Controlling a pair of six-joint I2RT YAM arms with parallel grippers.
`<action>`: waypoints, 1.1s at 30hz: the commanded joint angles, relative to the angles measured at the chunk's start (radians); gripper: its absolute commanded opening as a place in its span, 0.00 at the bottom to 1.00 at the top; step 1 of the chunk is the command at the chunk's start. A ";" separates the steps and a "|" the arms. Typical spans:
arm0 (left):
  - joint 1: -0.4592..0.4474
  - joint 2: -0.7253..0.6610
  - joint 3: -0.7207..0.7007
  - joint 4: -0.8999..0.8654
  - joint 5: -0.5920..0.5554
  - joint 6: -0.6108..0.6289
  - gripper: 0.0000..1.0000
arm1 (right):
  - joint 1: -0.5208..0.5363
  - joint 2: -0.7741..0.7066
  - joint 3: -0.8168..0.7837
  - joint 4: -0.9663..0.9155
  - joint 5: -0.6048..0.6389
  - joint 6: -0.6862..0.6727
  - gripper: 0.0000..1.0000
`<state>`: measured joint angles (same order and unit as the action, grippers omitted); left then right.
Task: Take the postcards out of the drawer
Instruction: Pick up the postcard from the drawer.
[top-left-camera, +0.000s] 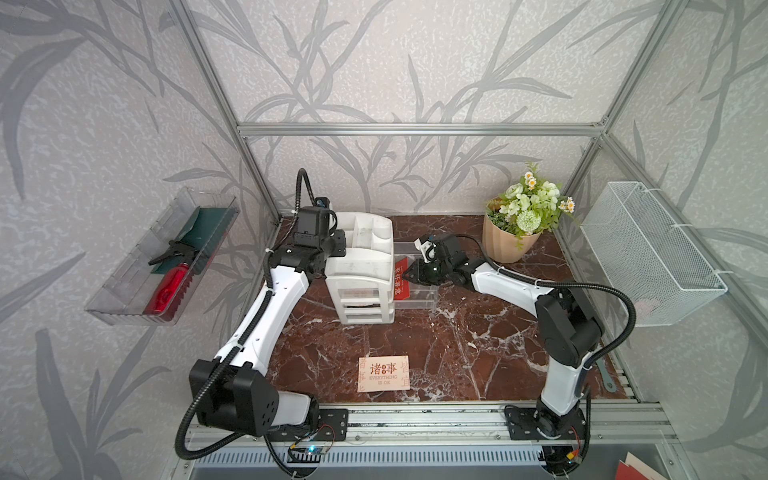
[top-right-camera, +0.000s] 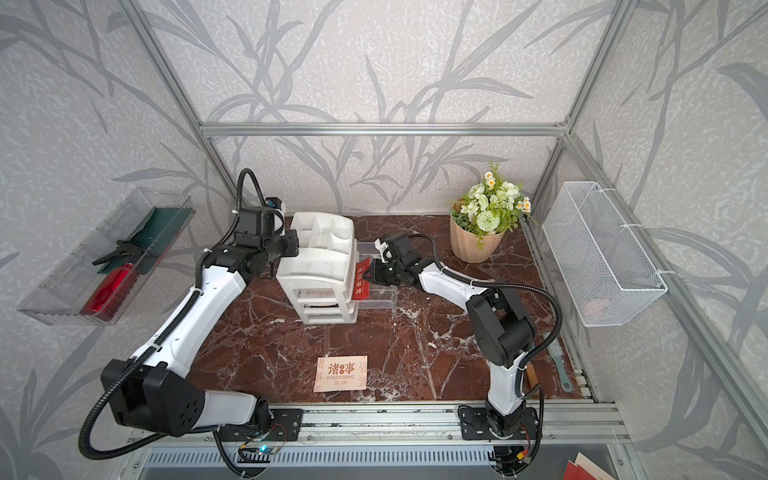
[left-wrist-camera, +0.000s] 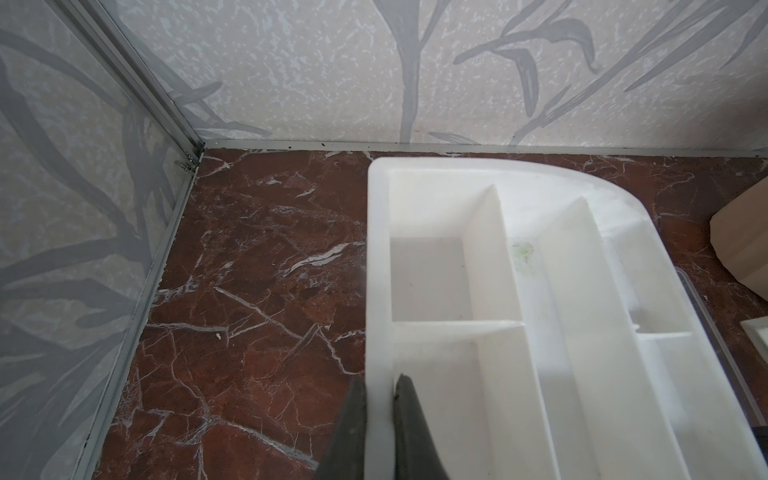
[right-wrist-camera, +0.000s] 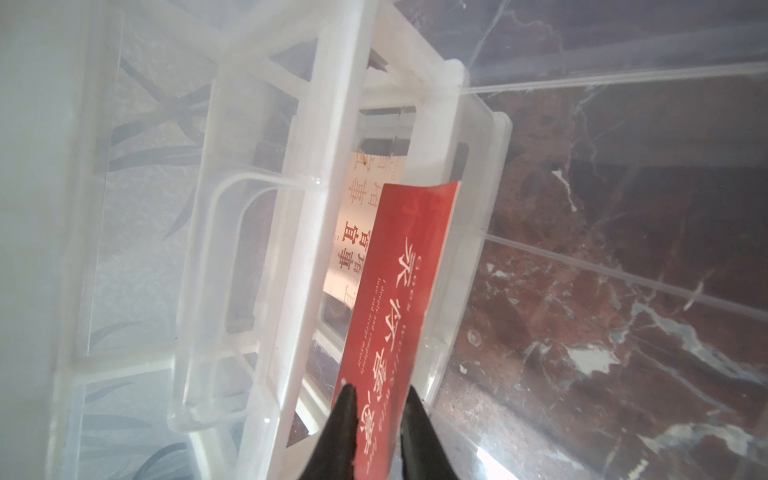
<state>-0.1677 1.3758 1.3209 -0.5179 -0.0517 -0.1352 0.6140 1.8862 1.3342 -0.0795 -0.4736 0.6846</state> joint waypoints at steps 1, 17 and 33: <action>0.004 0.007 -0.032 -0.064 0.031 -0.012 0.08 | -0.001 0.030 0.039 -0.003 -0.018 -0.007 0.20; 0.007 -0.023 0.001 -0.028 0.090 -0.017 0.20 | 0.005 0.059 0.084 -0.028 -0.011 -0.022 0.06; 0.010 -0.072 0.055 -0.050 0.055 -0.008 0.35 | -0.050 -0.033 0.144 -0.159 0.021 -0.145 0.03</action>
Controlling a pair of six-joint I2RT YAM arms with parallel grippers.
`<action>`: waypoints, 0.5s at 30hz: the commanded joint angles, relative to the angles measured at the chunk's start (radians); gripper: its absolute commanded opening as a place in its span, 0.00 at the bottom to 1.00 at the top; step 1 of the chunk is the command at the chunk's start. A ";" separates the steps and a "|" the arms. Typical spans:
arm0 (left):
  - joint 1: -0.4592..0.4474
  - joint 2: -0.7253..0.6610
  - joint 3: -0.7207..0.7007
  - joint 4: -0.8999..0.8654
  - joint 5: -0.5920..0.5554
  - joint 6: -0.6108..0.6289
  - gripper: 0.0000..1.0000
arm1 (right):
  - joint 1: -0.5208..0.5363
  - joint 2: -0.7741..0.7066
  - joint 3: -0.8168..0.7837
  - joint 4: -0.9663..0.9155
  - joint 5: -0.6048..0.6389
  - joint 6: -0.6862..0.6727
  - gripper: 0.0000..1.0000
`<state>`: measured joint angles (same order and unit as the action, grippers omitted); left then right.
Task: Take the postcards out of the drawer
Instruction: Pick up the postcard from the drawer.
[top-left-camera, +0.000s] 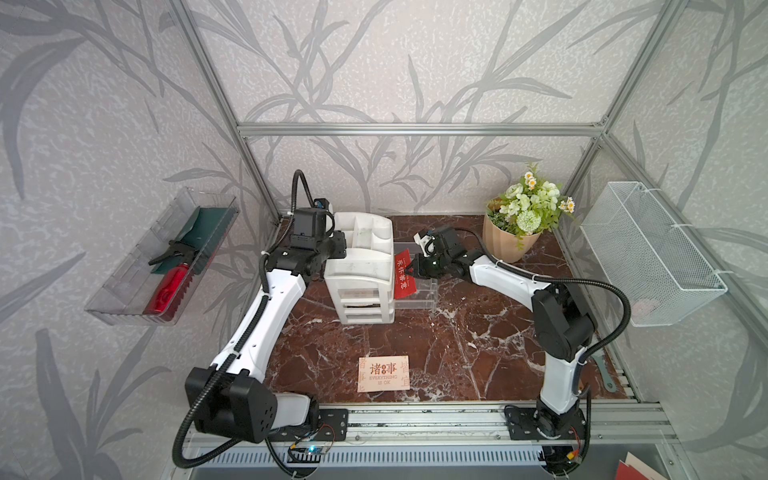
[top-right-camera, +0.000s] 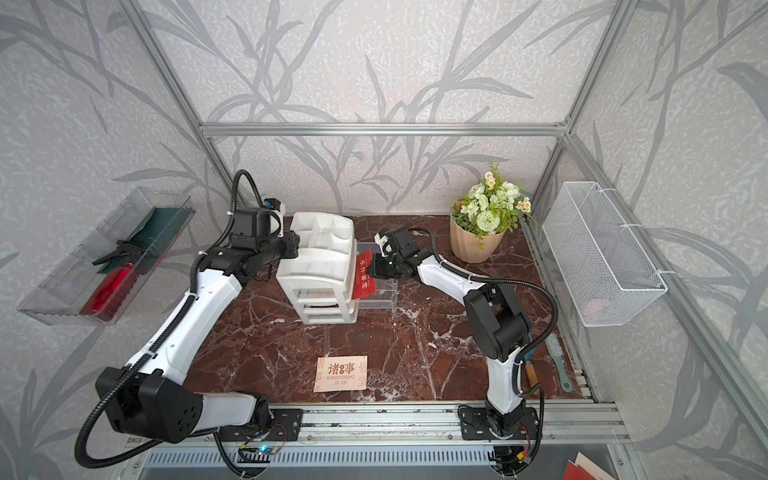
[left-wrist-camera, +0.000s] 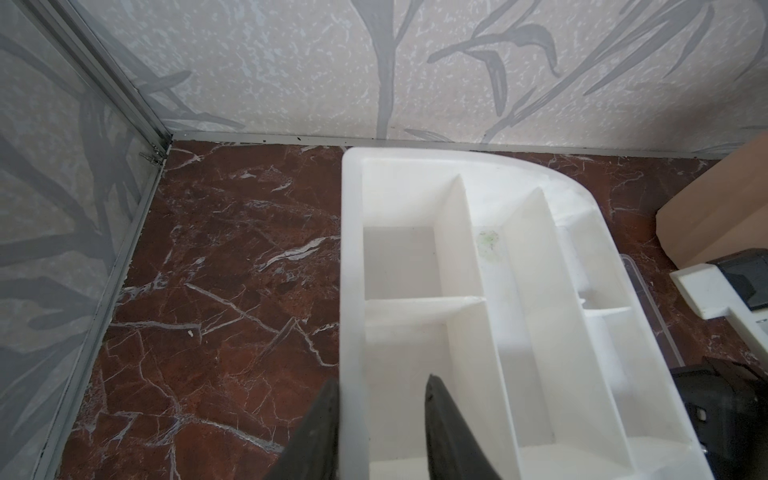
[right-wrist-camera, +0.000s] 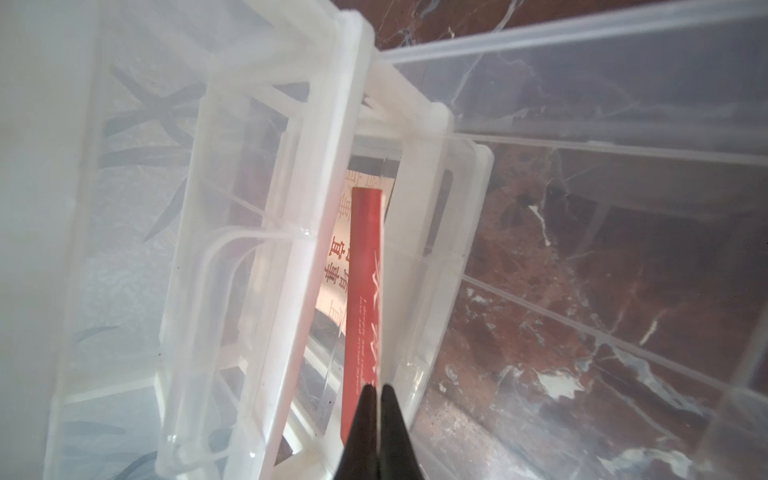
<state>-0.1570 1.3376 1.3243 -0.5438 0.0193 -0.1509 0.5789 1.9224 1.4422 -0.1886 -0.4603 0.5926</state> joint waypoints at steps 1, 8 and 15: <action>0.000 -0.034 0.064 -0.034 -0.020 0.012 0.35 | -0.024 -0.082 0.038 -0.058 0.000 -0.069 0.03; -0.001 -0.076 0.127 -0.069 -0.033 0.018 0.36 | -0.114 -0.181 0.078 -0.231 -0.012 -0.238 0.03; -0.043 -0.127 0.126 -0.081 0.094 -0.001 0.36 | -0.163 -0.282 0.135 -0.470 -0.111 -0.510 0.03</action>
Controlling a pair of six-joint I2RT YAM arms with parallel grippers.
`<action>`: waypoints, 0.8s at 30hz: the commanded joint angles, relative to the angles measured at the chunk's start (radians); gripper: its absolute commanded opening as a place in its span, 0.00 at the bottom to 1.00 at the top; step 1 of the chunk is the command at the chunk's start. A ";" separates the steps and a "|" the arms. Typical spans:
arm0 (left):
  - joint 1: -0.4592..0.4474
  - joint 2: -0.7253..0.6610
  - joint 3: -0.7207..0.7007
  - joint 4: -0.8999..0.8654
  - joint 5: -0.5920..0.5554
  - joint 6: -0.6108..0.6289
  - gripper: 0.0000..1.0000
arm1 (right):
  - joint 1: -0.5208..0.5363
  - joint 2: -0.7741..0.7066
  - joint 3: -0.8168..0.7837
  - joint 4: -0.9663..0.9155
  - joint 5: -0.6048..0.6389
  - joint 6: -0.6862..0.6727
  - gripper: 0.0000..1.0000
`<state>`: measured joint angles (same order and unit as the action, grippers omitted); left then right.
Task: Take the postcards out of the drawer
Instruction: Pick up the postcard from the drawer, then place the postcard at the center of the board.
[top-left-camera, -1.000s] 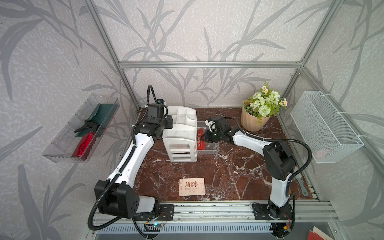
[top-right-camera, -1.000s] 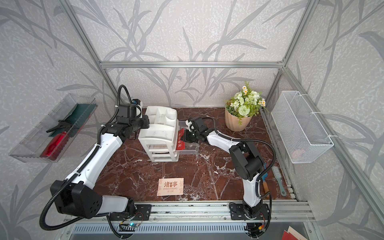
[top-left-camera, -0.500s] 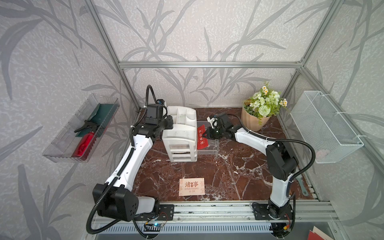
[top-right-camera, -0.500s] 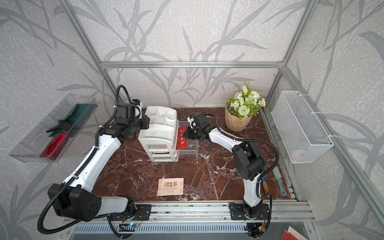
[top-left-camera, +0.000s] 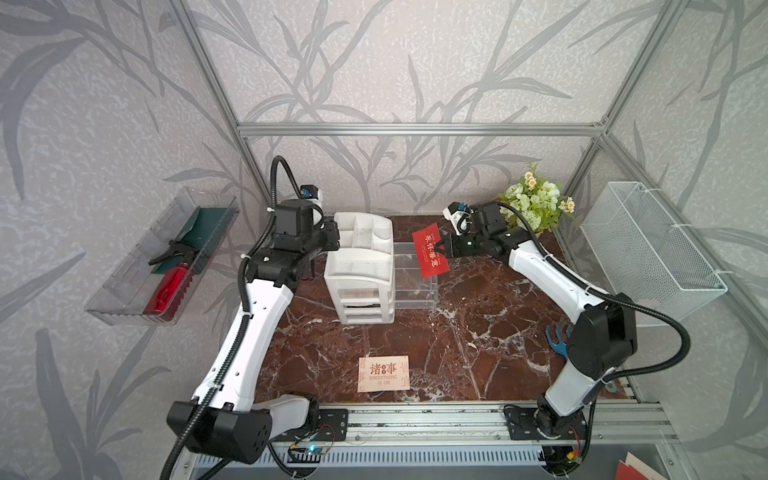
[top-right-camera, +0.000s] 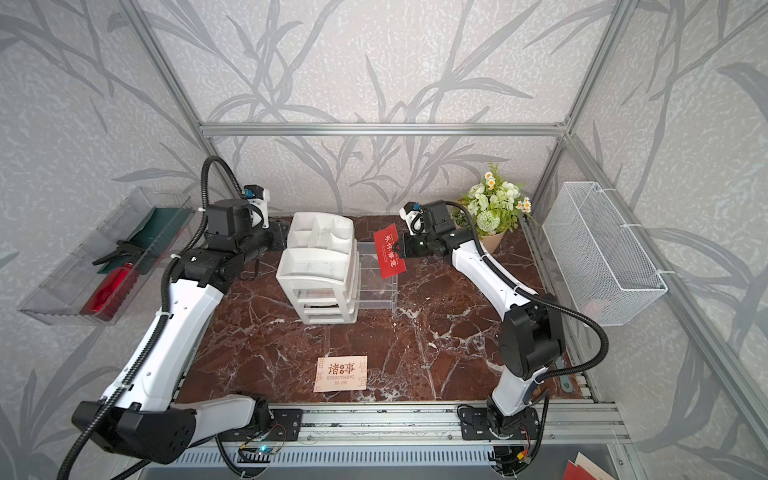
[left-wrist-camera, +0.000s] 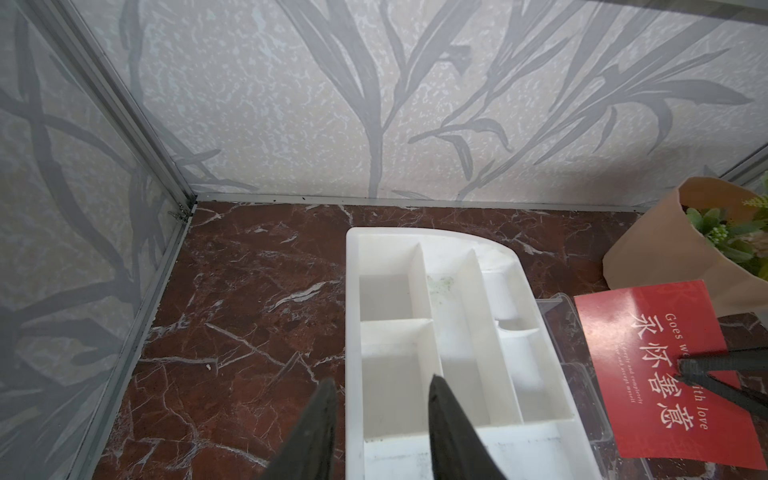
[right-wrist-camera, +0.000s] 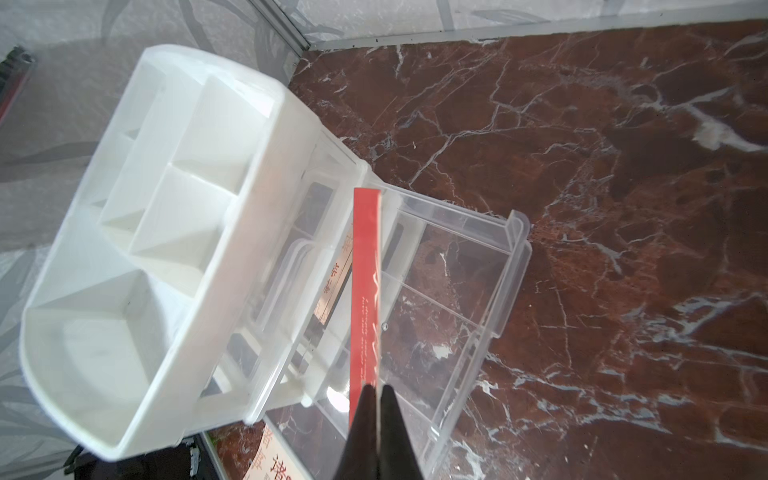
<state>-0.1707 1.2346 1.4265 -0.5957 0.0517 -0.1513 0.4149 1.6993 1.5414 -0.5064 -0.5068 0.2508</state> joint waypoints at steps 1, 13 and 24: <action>-0.052 -0.033 0.020 -0.032 0.071 0.010 0.36 | 0.001 -0.073 0.044 -0.195 -0.079 -0.218 0.03; -0.261 -0.173 -0.149 -0.014 0.199 0.032 0.35 | 0.045 -0.150 0.064 -0.536 -0.214 -0.624 0.05; -0.350 -0.299 -0.447 0.225 0.432 -0.016 0.35 | 0.183 -0.098 0.083 -0.684 -0.243 -0.799 0.03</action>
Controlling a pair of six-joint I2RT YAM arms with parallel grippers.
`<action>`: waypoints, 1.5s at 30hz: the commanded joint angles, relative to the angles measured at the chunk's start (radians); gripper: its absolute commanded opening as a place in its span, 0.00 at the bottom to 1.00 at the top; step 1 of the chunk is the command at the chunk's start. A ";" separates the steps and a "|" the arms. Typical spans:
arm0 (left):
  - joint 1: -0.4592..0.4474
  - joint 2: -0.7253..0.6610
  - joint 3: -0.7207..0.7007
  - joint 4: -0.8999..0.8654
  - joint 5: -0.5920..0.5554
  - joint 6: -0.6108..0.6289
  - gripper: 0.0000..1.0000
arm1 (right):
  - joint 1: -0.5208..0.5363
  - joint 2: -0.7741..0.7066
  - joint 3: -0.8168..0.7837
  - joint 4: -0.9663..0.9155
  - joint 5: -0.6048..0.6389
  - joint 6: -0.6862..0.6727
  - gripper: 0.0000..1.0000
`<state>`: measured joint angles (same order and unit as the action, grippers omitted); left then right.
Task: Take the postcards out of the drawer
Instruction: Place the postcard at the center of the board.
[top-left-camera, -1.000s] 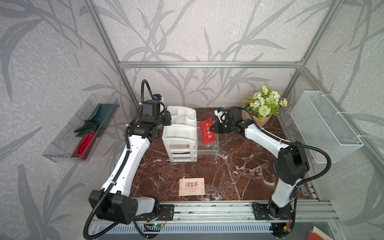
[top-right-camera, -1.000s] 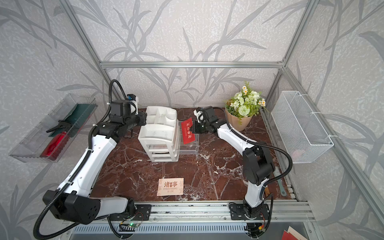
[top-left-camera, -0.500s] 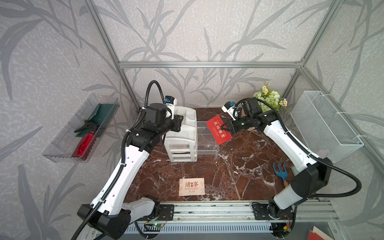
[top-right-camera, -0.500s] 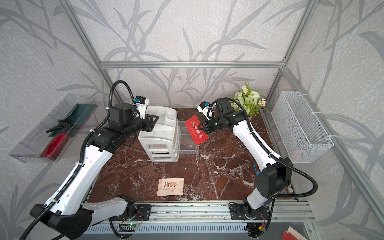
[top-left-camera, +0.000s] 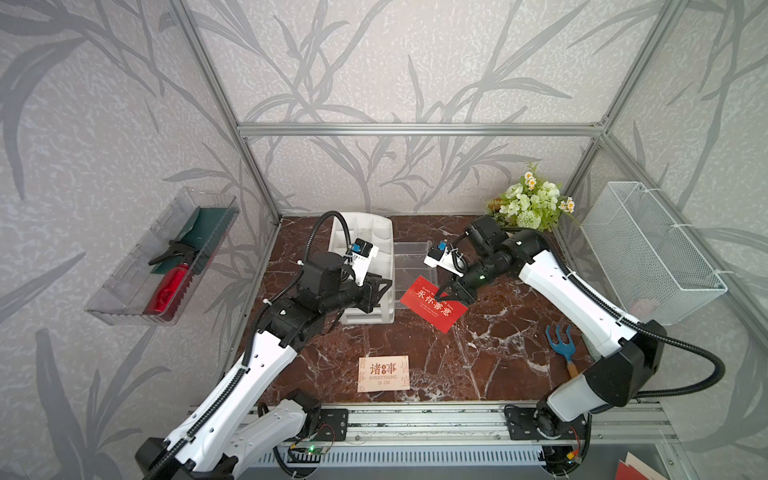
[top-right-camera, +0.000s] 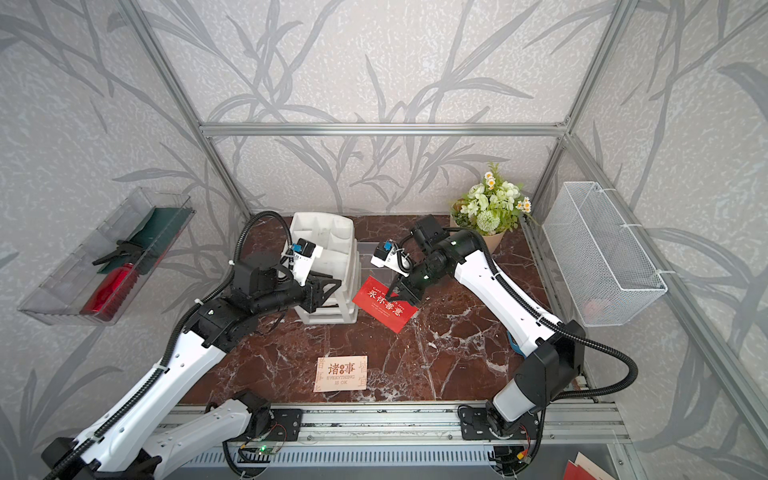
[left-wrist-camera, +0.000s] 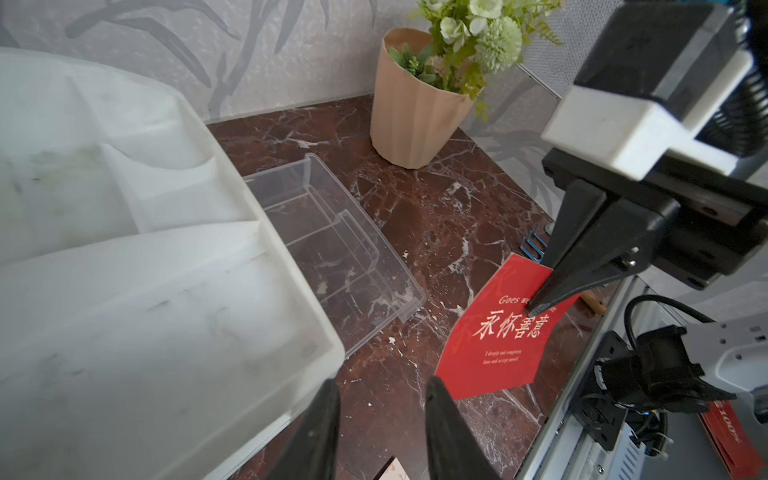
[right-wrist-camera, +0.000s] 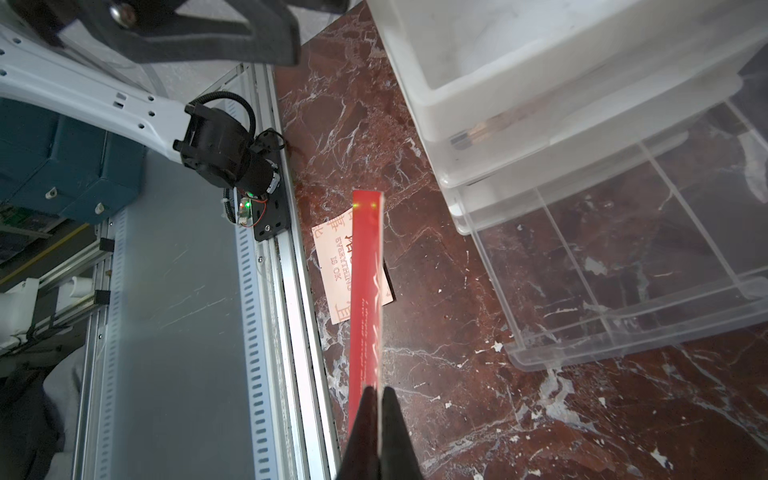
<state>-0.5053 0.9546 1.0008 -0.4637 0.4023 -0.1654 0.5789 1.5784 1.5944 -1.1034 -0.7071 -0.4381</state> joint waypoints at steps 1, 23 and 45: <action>-0.019 -0.016 -0.028 0.093 0.086 0.006 0.35 | 0.026 0.026 0.030 -0.086 -0.040 -0.112 0.03; -0.076 0.113 -0.046 0.112 0.285 0.086 0.36 | 0.074 0.040 0.038 -0.092 -0.071 -0.168 0.03; -0.082 0.136 -0.073 0.136 0.301 0.108 0.02 | 0.072 -0.010 -0.016 0.007 -0.071 -0.134 0.12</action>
<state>-0.5827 1.1011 0.9463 -0.3515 0.7059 -0.0704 0.6476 1.6157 1.5909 -1.1133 -0.7193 -0.5171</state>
